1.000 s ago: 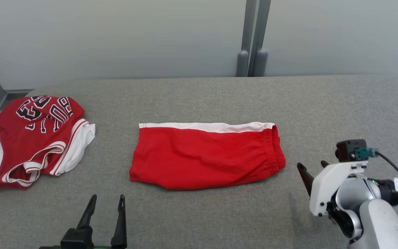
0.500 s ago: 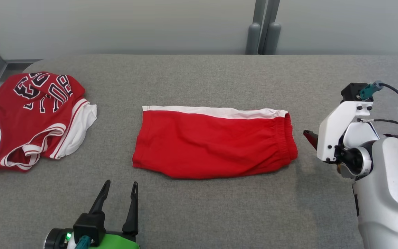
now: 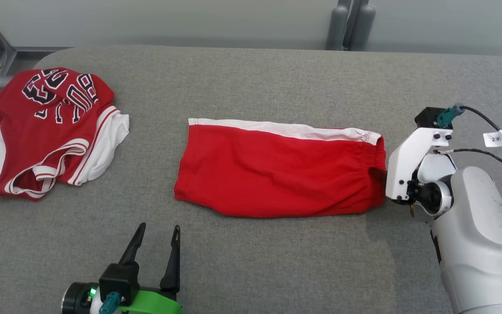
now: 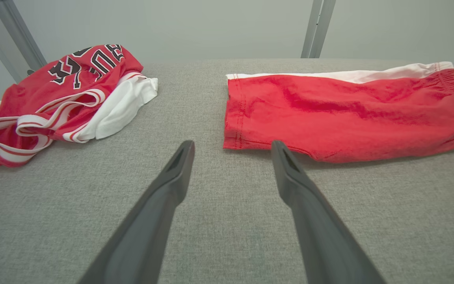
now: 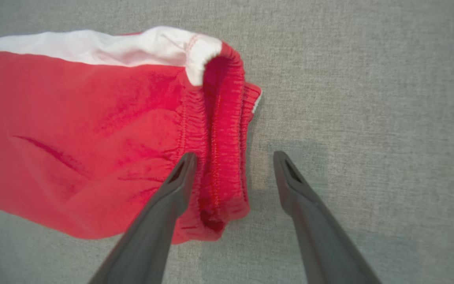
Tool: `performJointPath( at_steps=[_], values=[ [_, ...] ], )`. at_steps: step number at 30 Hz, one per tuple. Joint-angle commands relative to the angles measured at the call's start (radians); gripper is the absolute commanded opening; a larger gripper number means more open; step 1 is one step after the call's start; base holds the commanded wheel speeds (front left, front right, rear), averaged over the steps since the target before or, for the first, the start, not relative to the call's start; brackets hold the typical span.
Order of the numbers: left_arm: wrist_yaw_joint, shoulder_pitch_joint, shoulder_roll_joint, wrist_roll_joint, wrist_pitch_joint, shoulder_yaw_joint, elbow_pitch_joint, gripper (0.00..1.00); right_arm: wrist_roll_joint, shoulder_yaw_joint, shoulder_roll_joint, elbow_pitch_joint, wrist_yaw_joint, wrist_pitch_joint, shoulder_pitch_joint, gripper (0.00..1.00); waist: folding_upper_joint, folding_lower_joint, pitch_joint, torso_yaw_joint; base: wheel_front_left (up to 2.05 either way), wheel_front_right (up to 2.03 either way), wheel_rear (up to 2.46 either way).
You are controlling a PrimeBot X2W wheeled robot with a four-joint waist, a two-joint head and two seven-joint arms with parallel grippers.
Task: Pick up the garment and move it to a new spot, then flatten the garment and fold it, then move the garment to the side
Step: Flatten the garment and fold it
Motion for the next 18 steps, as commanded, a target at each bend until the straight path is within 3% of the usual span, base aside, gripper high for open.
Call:
performJointPath(
  at_steps=[1,18],
  values=[
    [0.002,-0.016,0.002,-0.003,-0.005,-0.001,0.000,1.00,0.009,0.001,-0.003,0.017,0.000,-0.013,-0.013,1.00,0.0000,0.0000,0.004,0.000,0.00,0.00,0.00],
    [-0.010,-0.050,-0.007,-0.015,-0.008,-0.027,0.023,1.00,0.036,0.003,-0.001,0.292,0.000,-0.084,-0.132,1.00,0.0000,0.0000,0.063,0.047,0.00,0.00,0.00]
  ],
)
